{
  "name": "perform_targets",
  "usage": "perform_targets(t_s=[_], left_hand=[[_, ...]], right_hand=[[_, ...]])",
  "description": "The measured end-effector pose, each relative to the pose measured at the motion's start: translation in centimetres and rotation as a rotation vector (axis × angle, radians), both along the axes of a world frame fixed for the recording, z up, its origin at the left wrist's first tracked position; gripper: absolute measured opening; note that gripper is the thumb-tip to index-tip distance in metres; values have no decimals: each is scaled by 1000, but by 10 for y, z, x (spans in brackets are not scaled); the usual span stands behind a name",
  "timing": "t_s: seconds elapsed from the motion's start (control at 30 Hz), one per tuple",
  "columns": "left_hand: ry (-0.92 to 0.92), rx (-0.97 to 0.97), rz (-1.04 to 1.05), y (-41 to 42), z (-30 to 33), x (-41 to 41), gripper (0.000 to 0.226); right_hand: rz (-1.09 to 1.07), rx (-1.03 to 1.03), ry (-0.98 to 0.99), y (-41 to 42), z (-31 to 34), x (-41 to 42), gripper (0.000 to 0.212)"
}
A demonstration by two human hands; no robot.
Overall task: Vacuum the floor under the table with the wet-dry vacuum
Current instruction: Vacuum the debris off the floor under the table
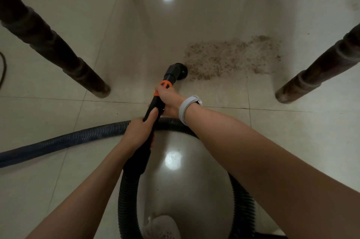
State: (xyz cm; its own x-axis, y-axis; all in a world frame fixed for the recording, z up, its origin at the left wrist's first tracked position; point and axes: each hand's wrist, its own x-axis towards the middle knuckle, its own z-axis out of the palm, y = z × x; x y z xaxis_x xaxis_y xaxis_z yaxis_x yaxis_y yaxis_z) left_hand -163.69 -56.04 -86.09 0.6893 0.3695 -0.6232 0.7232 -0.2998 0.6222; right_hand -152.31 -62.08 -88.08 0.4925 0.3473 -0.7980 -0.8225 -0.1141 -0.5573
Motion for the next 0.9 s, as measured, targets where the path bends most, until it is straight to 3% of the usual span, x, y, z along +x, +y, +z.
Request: perform_targets(t_s=[0.23,0.47,0.63,0.9], left_hand=[[-12,-72,64,-2,9,1,51],[-16,-76,28,-13,8,-8,48],[-34,-60,-21,-19,6,-11,50],[-43,-42,-69,-31,1,-10,51]], right_hand=[[69,-33,-32,2,8,5,22],[20,30,57,-14,1,-3,15],[-28,3,30,-21,-3,-10,44],[-62,-7,44,-38,-4,-9,30]])
